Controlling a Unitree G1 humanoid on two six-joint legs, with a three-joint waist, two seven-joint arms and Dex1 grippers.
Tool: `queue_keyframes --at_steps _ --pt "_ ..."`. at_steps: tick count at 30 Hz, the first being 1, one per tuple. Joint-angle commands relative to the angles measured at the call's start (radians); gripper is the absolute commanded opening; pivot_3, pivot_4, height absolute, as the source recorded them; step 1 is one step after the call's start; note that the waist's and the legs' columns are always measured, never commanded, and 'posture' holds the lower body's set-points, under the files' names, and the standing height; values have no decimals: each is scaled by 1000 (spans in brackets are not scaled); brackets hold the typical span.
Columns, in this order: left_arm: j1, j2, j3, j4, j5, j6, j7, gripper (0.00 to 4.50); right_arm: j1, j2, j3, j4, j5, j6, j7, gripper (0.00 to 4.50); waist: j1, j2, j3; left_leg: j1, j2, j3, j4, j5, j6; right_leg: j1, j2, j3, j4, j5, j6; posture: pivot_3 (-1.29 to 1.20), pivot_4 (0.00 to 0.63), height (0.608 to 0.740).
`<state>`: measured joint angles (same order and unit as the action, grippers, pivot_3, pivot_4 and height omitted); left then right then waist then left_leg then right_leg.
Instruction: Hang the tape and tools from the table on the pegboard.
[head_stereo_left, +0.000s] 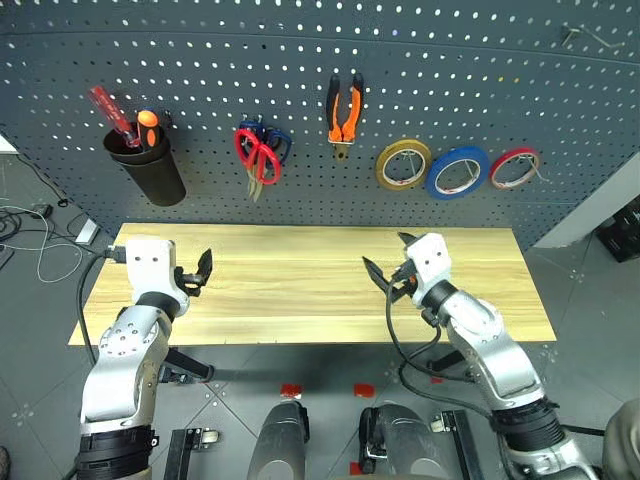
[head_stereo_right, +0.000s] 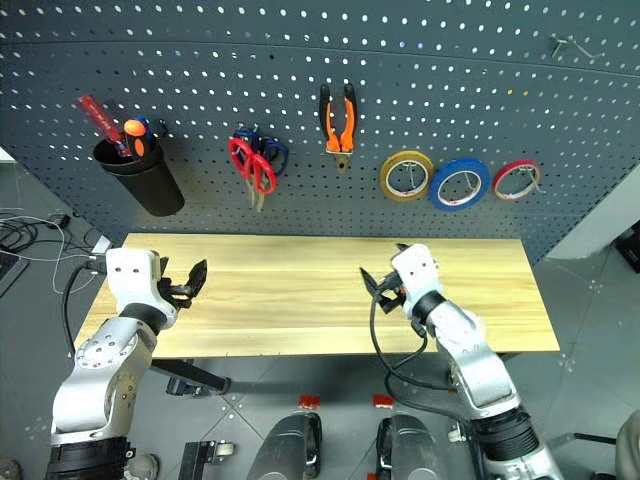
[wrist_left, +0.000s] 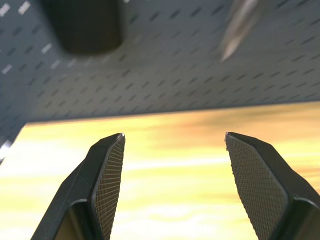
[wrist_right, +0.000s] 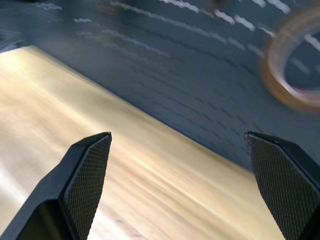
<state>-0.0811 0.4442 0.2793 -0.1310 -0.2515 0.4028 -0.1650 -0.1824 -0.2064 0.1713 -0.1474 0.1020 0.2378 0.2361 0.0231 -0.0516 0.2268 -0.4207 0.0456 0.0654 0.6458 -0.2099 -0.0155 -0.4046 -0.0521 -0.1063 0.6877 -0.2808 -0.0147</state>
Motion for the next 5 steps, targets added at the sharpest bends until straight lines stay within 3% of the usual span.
queue_keyframes --at_steps 1,5 --pt "-12 -12 12 26 17 -57 -5 3366 22 74 -117 88 23 -86 -103 4500 0 1 -7 0 0 0 0 0 0 0 0 0 0 0 0 50 143 740" --pt "-26 -27 6 81 47 -128 5 3366 23 97 -160 167 -8 -144 -138 4500 0 0 -18 0 0 1 0 -1 1 0 0 1 0 0 0 45 128 740"
